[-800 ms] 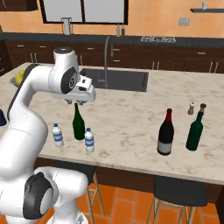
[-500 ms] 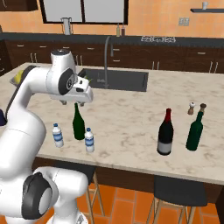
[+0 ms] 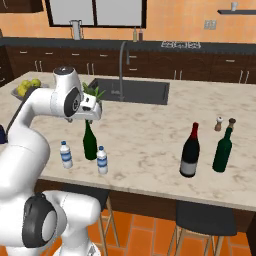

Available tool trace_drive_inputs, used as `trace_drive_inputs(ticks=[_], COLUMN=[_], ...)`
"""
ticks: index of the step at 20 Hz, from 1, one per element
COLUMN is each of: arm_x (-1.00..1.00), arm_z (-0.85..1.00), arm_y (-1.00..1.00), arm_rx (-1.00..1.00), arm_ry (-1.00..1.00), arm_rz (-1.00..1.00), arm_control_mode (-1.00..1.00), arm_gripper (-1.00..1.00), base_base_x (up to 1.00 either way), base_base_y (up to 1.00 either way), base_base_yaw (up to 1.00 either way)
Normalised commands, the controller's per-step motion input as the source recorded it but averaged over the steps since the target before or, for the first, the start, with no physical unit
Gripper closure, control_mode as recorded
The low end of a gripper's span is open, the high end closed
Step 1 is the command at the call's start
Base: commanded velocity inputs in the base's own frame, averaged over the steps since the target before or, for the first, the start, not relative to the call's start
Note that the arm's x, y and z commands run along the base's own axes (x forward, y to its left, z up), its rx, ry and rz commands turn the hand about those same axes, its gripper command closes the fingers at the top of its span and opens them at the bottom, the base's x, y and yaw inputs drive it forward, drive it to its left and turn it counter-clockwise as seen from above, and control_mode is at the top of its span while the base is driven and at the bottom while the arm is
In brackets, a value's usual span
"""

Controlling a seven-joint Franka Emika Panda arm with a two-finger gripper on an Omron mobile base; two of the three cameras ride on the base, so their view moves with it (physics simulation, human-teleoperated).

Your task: Move the plastic bottles in the middle to the plastics group, and the glass bottles in the middle to the glass group.

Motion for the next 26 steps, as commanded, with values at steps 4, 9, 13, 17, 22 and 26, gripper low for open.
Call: trace_drive_inputs(ticks=[4,9,13,17,22,26], arm_x=[0.82,0.48,0.00,0.00,0.13,0.23], arm_z=[-0.13,-0.41,-0.17,-0.26,-0.33,-0.29], arm_y=[0.08,0.07,0.00,0.07,0.11,0.01], arm_rx=[-0.03,-0.01,-0.01,0.00,0.00,0.00], arm_ry=[0.02,0.01,0.00,0.00,0.00,0.00], arm_rz=[0.06,0.08,0.04,0.03,0.05,0.06], arm_control_mode=[-1.00,-1.00,-1.00,-1.00,-1.00,-1.00], arm_gripper=[-1.00,-1.00,-1.00,-1.00,-1.00,-1.00], base_base_x=[0.00,0.00,0.00,0.00,0.00,0.00], base_base_y=[0.00,0.00,0.00,0.00,0.00,0.00], base_base_yaw=[0.00,0.00,0.00,0.00,0.00,0.00])
